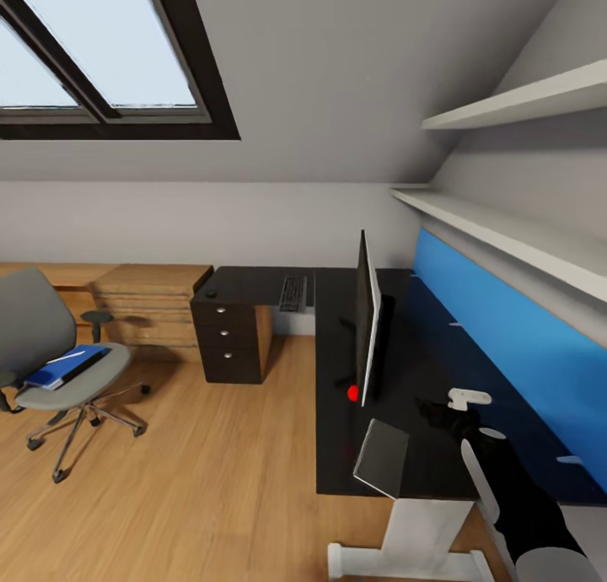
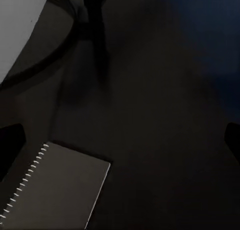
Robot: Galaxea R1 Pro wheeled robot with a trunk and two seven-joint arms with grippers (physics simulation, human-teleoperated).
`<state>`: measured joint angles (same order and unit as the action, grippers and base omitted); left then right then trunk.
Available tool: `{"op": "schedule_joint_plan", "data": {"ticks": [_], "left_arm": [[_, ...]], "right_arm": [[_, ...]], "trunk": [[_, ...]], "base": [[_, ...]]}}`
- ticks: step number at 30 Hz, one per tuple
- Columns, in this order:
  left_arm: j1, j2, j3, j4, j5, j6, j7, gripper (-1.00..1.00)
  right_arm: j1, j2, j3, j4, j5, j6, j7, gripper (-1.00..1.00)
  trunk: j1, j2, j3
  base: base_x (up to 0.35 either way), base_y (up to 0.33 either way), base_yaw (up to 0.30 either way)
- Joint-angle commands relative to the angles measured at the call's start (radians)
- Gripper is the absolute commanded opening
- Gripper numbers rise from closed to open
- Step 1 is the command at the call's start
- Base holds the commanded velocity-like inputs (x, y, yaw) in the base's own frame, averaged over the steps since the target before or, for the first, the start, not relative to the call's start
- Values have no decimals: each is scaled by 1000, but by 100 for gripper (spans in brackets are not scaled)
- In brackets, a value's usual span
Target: In the bedroom, organize the workspace by keeping the computer under the desk, ensuring the monitor is on the desk, placing the keyboard on the desk next to the monitor, placing the mouse on the desk next to the keyboard, moving the folder from the swivel chair onto the desk next to the mouse, stacking the notebook on top of the folder with the pen on top of the notebook, and positioning the swivel chair next to the desk.
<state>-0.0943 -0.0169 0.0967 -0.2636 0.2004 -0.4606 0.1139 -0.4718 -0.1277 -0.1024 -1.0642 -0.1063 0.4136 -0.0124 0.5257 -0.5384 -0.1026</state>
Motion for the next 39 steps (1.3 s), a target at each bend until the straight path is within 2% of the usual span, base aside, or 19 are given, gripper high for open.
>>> {"op": "schedule_joint_plan", "data": {"ticks": [1,11,13,18,25,29,39], "left_arm": [[-1,-1,6,0,-3,-3,0,100],[-1,-1,5,0,-3,-3,0,100],[-1,-1,4,-1,-4,-3,0,100],[-1,-3,4,-4,-3,-4,1,100],[-1,-3,5,-6,-3,-4,2,100],[-1,-4,6,-6,-3,-4,3,100],[-1,-6,5,-6,-3,-4,1,100]], "right_arm": [[-1,0,2,1,-9,-7,-1,100],[-2,0,12,120,-7,-123,-1,100],[-2,1,23,197,-6,-214,-1,100],[-2,2,46,266,-2,-319,-1,100],[-2,2,55,310,0,-387,-1,100],[-2,3,67,321,-1,-426,-1,100],[-2,3,99,326,-1,-461,-1,100]], "trunk": [[1,-2,-2],[1,-2,-2],[1,-2,-2],[1,-2,-2],[1,-2,-2],[16,-30,-14],[55,-100,-46]], "base": [[296,119,0],[105,46,0],[13,6,0],[6,2,0],[1,0,0],[0,0,0],[0,0,0]]}}
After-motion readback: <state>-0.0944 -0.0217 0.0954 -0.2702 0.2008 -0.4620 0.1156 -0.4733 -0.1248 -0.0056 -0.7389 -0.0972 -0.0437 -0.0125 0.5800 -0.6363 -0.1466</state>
